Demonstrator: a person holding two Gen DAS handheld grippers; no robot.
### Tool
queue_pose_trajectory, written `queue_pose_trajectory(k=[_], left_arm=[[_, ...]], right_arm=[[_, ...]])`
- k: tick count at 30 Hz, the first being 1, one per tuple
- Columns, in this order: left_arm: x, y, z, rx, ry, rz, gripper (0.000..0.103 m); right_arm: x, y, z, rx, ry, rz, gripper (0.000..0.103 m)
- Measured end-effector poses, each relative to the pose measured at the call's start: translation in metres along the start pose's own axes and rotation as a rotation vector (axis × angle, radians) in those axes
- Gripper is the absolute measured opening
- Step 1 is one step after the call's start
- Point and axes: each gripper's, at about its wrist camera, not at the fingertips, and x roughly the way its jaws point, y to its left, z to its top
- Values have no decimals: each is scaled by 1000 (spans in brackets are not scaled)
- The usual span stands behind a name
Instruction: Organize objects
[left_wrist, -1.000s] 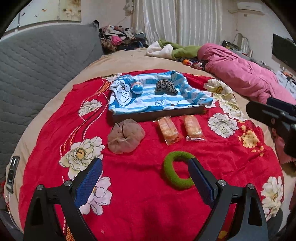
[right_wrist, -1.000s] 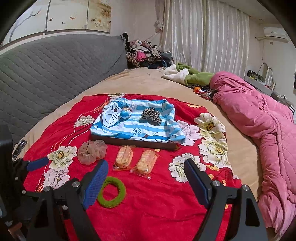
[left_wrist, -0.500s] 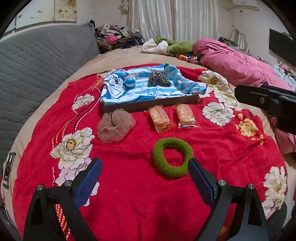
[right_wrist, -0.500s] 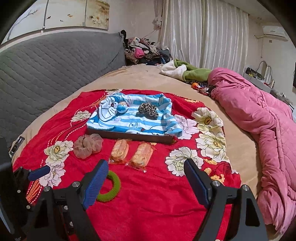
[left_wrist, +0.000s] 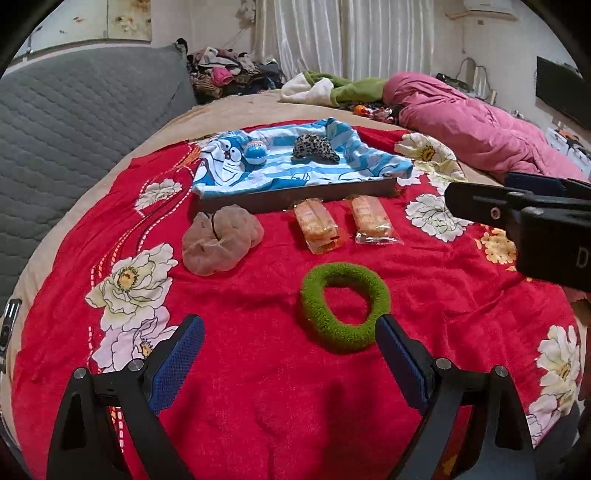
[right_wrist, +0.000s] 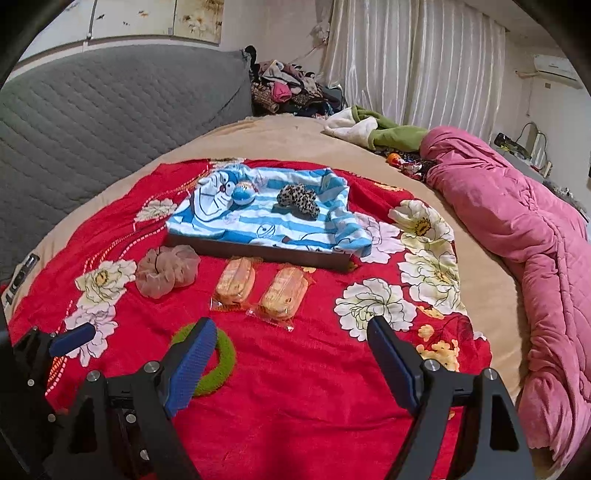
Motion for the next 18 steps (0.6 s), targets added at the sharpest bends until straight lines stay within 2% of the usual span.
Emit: queue_pose_trajectory(k=[18], left_arm=[[23, 2, 0, -8, 14, 0, 94]], right_arm=[[42, 11, -5, -38, 60, -6, 83]])
